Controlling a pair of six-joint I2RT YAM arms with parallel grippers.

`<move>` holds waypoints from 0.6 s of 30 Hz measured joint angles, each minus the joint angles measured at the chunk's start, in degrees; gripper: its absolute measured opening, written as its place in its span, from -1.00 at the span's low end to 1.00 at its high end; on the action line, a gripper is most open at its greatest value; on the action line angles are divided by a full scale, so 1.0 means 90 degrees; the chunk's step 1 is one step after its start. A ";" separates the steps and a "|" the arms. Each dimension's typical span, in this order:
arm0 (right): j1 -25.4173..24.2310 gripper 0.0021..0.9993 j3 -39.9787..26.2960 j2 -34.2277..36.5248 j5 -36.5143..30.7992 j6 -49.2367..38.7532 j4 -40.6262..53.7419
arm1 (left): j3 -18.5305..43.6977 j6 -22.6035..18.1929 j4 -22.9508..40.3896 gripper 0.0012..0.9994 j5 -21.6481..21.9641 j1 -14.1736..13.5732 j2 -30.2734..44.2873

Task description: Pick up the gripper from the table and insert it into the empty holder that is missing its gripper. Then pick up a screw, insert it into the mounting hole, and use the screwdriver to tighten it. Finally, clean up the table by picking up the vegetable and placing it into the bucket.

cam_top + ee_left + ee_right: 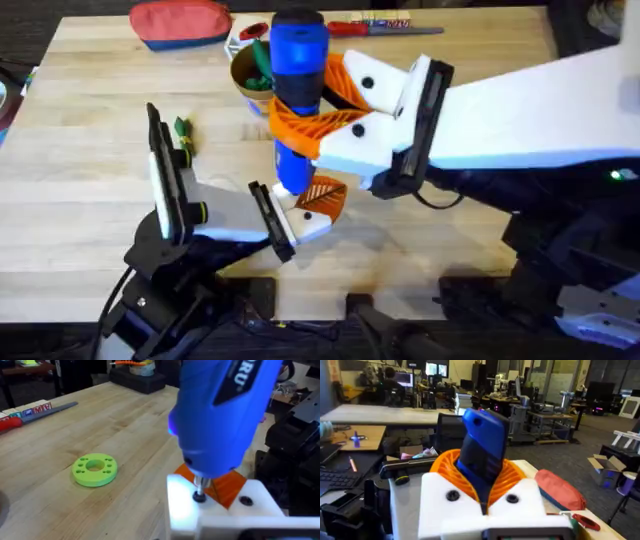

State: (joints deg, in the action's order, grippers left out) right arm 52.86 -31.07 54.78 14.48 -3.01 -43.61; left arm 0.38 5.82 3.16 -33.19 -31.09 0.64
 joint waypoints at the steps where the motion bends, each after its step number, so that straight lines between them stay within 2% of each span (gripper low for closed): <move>1: 0.0000 -0.99 -0.0002 -0.0017 -0.0003 -0.0001 0.0068 | -0.0001 0.0000 0.0001 -0.97 -0.0001 0.0000 -0.0002; 10: 0.0022 -0.99 0.0000 -0.0092 0.0015 -0.0010 0.0105 | -0.0002 -0.0014 -0.0002 -0.97 -0.0011 -0.0034 0.0004; 18: -0.0034 -0.99 0.0007 -0.0092 -0.0073 -0.0006 -0.0771 | -0.0001 -0.0012 -0.0002 -0.97 -0.0002 -0.0034 0.0005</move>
State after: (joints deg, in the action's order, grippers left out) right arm 52.55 -31.00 53.95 13.82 -3.06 -50.55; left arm 0.37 5.72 3.14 -33.21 -31.40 0.69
